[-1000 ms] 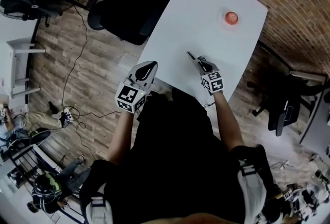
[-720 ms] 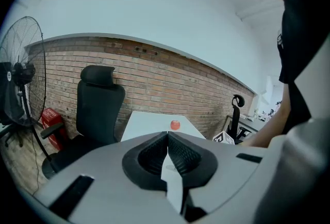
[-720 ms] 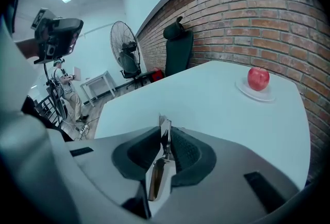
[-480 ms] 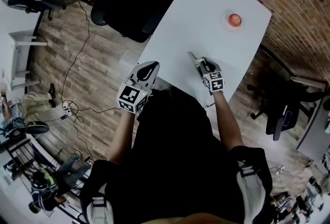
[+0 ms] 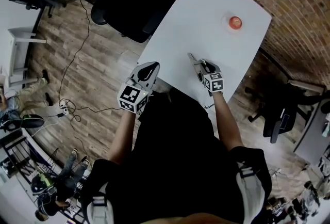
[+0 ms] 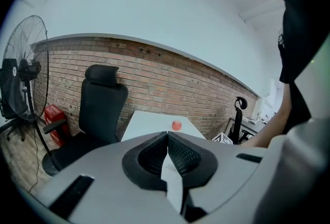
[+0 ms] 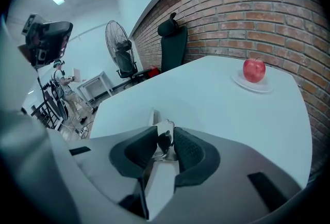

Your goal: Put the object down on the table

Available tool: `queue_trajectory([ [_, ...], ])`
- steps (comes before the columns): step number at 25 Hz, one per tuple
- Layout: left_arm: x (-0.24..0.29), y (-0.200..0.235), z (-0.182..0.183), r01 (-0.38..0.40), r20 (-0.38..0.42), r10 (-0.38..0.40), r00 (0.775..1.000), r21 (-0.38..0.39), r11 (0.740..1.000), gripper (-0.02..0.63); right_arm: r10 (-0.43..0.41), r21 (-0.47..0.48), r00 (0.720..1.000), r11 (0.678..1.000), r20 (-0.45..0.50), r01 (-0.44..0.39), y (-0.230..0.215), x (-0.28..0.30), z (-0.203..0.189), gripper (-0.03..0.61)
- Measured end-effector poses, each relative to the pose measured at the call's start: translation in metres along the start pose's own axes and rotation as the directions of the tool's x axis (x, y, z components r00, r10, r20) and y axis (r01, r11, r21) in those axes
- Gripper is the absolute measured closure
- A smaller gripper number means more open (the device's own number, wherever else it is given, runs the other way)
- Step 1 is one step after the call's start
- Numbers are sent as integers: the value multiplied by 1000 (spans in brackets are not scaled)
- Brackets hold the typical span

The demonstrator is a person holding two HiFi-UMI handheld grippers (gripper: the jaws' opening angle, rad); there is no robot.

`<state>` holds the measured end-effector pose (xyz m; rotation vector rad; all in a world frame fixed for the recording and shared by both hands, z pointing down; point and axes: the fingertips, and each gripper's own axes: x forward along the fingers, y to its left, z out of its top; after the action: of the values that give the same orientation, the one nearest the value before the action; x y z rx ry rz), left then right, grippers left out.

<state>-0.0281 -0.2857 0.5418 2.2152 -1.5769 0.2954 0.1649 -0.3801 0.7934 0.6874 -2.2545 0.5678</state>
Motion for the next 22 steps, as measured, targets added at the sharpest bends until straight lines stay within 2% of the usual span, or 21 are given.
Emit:
queue_trajectory([
  [5, 4, -5, 2, 9, 10, -9, 1000, -2, 1000, 594, -12, -13, 1000, 1000, 4, 12, 0, -1, 2, 477],
  [9, 7, -8, 1, 18, 10, -18, 1000, 2, 1000, 594, 1, 61, 1000, 998, 15, -2, -4, -4, 0, 474],
  [15, 12, -11, 1, 44, 6, -44, 999, -2, 999, 594, -20, 101, 999, 995, 50, 15, -10, -19, 2, 479],
  [22, 24, -15, 10, 104, -2, -104, 995, 17, 994, 594, -46, 100, 993, 994, 111, 35, -9, -45, 13, 512],
])
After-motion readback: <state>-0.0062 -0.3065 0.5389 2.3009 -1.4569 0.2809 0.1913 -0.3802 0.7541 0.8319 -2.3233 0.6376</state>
